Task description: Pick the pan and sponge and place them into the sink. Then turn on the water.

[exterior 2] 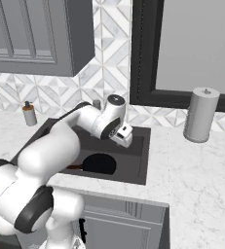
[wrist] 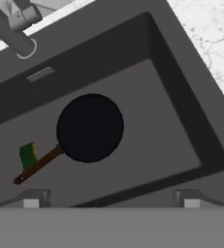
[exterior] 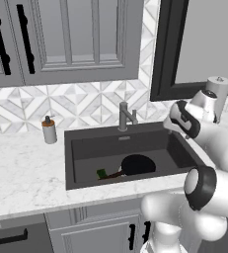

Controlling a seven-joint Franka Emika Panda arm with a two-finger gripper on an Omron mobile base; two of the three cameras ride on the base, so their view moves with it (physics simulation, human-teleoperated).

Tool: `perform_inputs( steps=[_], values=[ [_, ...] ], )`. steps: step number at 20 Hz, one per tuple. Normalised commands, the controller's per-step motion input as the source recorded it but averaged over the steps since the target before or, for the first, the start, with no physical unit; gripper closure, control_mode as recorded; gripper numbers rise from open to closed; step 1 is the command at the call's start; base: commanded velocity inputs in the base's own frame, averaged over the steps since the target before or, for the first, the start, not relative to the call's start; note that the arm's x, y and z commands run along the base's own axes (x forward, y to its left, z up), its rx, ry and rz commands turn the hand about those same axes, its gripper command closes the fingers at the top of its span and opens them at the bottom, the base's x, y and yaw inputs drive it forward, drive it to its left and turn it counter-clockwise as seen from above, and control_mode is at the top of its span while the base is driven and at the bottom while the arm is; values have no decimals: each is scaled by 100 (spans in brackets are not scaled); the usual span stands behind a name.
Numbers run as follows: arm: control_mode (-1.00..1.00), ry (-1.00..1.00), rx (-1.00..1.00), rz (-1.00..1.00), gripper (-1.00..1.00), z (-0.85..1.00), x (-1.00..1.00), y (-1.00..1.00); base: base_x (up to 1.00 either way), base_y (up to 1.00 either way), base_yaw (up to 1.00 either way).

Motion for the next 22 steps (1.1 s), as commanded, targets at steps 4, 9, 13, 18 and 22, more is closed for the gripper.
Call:
perform_inputs(
  steps=[4,9,13,18,22],
  values=[
    [-100,-4,8,0,-100,0,25,16,0,0,0],
    [-100,-6,11,0,-100,0,26,15,0,0,0],
    [-100,-6,13,0,-100,0,34,11,0,0,0],
    [-100,-9,16,0,-100,0,28,11,0,0,0],
    [-100,-5,11,0,-100,-4,27,33,0,0,0]
  ],
)
